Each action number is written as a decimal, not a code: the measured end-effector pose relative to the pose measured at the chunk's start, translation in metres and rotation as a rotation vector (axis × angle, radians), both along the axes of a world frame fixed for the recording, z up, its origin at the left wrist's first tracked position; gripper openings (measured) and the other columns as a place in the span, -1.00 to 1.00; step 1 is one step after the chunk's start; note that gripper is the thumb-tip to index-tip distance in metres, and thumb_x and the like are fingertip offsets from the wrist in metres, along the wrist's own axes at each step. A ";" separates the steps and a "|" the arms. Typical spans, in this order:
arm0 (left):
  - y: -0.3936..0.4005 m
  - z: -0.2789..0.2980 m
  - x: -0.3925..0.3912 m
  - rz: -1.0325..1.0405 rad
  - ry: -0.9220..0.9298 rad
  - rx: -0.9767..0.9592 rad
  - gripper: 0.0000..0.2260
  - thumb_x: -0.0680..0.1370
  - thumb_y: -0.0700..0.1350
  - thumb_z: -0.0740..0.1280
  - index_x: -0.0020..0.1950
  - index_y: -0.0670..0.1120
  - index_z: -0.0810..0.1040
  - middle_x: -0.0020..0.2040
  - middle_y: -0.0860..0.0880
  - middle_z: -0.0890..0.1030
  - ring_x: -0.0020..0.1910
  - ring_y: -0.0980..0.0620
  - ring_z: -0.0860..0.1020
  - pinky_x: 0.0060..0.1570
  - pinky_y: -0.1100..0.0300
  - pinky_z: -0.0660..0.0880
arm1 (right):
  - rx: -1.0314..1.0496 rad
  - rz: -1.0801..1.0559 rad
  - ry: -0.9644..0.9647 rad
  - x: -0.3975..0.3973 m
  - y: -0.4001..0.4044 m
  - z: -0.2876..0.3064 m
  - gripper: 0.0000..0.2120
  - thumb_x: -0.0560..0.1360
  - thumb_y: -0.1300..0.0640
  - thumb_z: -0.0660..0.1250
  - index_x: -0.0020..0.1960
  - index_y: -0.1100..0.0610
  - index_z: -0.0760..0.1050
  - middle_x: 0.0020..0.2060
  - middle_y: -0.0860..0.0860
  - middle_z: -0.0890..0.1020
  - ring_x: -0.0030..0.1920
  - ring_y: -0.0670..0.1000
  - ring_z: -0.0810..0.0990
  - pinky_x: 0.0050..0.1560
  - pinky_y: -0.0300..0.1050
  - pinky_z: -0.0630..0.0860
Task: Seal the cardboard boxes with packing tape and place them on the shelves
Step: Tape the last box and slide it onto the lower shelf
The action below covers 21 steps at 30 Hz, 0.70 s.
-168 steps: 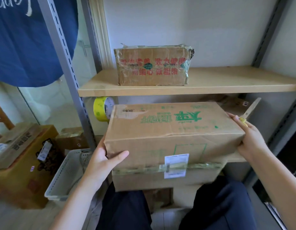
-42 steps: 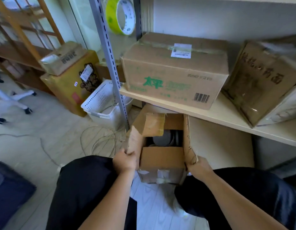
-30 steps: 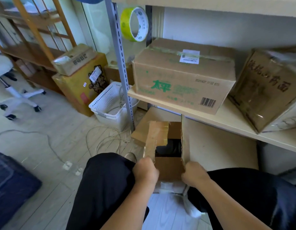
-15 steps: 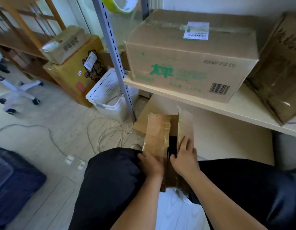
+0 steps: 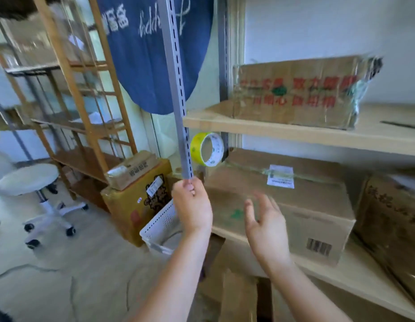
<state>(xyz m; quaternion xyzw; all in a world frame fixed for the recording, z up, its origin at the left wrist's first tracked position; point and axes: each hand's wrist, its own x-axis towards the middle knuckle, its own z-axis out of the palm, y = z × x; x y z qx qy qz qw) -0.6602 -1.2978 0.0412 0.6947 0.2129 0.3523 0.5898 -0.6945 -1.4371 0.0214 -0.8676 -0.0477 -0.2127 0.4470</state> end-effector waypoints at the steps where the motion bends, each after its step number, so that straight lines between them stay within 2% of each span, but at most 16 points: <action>1: 0.004 0.018 0.009 -0.004 -0.033 0.004 -0.63 0.63 0.05 0.19 0.08 -0.28 0.49 -0.09 -0.08 0.52 -0.03 -0.19 0.53 -0.12 0.10 0.46 | 0.022 0.018 -0.040 0.011 0.004 0.023 -0.62 0.64 0.00 0.20 0.38 0.16 0.46 0.29 0.05 0.55 0.33 0.04 0.46 0.31 -0.18 0.32; 3: 0.011 0.045 0.026 -0.015 -0.017 0.047 -0.55 0.63 0.15 0.18 0.28 -0.21 0.45 0.20 -0.14 0.48 0.21 -0.14 0.48 0.22 -0.05 0.44 | 0.035 0.067 -0.080 0.033 0.013 0.061 -0.58 0.63 -0.04 0.21 0.41 0.15 0.43 0.35 0.05 0.52 0.38 0.03 0.43 0.33 -0.21 0.26; 5: 0.016 0.060 0.044 -0.053 0.060 0.122 -0.44 0.62 0.24 0.15 0.38 -0.19 0.41 0.31 -0.14 0.43 0.29 -0.14 0.43 0.29 -0.06 0.40 | 0.039 0.095 -0.074 0.056 0.026 0.088 -0.57 0.64 -0.05 0.20 0.40 0.17 0.44 0.34 0.08 0.53 0.38 0.07 0.43 0.29 -0.19 0.29; 6: 0.020 0.066 0.053 -0.078 0.084 0.173 -0.41 0.60 0.28 0.13 0.33 -0.19 0.46 0.26 -0.16 0.48 0.26 -0.15 0.46 0.23 -0.06 0.43 | 0.044 0.109 -0.048 0.069 0.035 0.099 -0.60 0.64 -0.06 0.20 0.34 0.17 0.50 0.26 0.11 0.58 0.32 0.10 0.48 0.20 -0.15 0.35; 8: 0.029 0.073 0.066 -0.198 0.112 0.194 -0.46 0.58 0.30 0.14 0.05 -0.18 0.55 -0.04 -0.16 0.58 0.03 -0.18 0.55 -0.04 -0.04 0.47 | 0.070 0.138 0.035 0.092 0.056 0.114 -0.60 0.63 -0.14 0.17 0.02 0.17 0.59 -0.07 0.13 0.65 0.05 0.16 0.59 -0.04 -0.08 0.42; 9: 0.031 0.075 0.066 -0.278 0.136 0.164 -0.53 0.59 0.25 0.17 -0.08 -0.16 0.54 -0.19 -0.11 0.55 -0.11 -0.15 0.55 -0.18 0.02 0.42 | 0.109 0.162 0.084 0.101 0.066 0.118 -0.55 0.61 -0.18 0.17 -0.13 0.18 0.56 -0.21 0.10 0.63 -0.08 0.15 0.60 -0.11 -0.05 0.43; 11: 0.037 0.078 0.061 -0.391 0.142 0.145 -0.60 0.63 0.11 0.23 -0.23 -0.18 0.44 -0.35 -0.05 0.42 -0.30 -0.04 0.43 -0.32 0.13 0.27 | 0.249 0.175 0.186 0.111 0.084 0.124 -0.50 0.58 -0.22 0.22 -0.24 0.20 0.53 -0.35 0.05 0.57 -0.21 0.09 0.57 -0.17 -0.06 0.42; 13: 0.045 0.085 0.049 -0.412 0.103 0.237 -0.62 0.62 0.09 0.26 -0.28 -0.13 0.37 -0.38 -0.05 0.36 -0.37 0.00 0.36 -0.34 0.14 0.23 | 0.451 0.136 0.285 0.115 0.096 0.131 -0.59 0.53 -0.18 0.33 -0.26 0.15 0.52 -0.35 0.02 0.56 -0.25 0.05 0.55 -0.16 -0.11 0.43; 14: 0.049 0.092 0.044 -0.404 0.094 0.297 -0.63 0.61 0.11 0.27 -0.27 -0.11 0.37 -0.37 -0.06 0.37 -0.37 0.00 0.37 -0.34 0.14 0.25 | 0.554 0.129 0.348 0.117 0.100 0.135 -0.67 0.51 -0.14 0.38 -0.21 0.13 0.53 -0.29 0.01 0.57 -0.20 0.05 0.55 -0.11 -0.12 0.44; 16: 0.056 0.113 0.037 -0.381 0.120 0.380 -0.63 0.61 0.15 0.26 -0.24 -0.10 0.39 -0.32 -0.07 0.38 -0.35 0.01 0.39 -0.36 0.17 0.27 | 0.699 0.239 0.503 0.118 0.104 0.149 -0.78 0.53 -0.02 0.38 0.01 0.14 0.54 -0.18 0.04 0.56 -0.13 0.07 0.55 -0.08 -0.09 0.47; 17: 0.059 0.123 0.036 -0.384 0.143 0.383 -0.62 0.62 0.16 0.24 -0.23 -0.10 0.38 -0.31 -0.07 0.38 -0.34 0.01 0.39 -0.37 0.18 0.26 | 0.725 0.343 0.564 0.119 0.105 0.158 -0.80 0.58 0.06 0.32 0.10 0.17 0.53 -0.17 0.05 0.55 -0.16 0.06 0.55 -0.13 -0.10 0.50; 19: 0.059 0.144 0.030 -0.384 0.174 0.391 -0.61 0.63 0.16 0.22 -0.25 -0.09 0.38 -0.33 -0.03 0.39 -0.33 0.02 0.41 -0.36 0.18 0.28 | 0.701 0.450 0.643 0.118 0.105 0.180 -0.87 0.64 0.15 0.20 0.03 0.17 0.49 -0.22 0.06 0.52 -0.27 0.01 0.51 -0.29 -0.16 0.46; 21: 0.055 0.163 0.016 -0.386 0.134 0.378 -0.61 0.63 0.16 0.22 -0.25 -0.10 0.43 -0.32 -0.03 0.43 -0.31 0.01 0.44 -0.34 0.18 0.30 | 0.682 0.462 0.642 0.107 0.106 0.203 -0.82 0.64 0.18 0.19 -0.12 0.16 0.45 -0.26 0.07 0.51 -0.31 0.00 0.48 -0.34 -0.17 0.45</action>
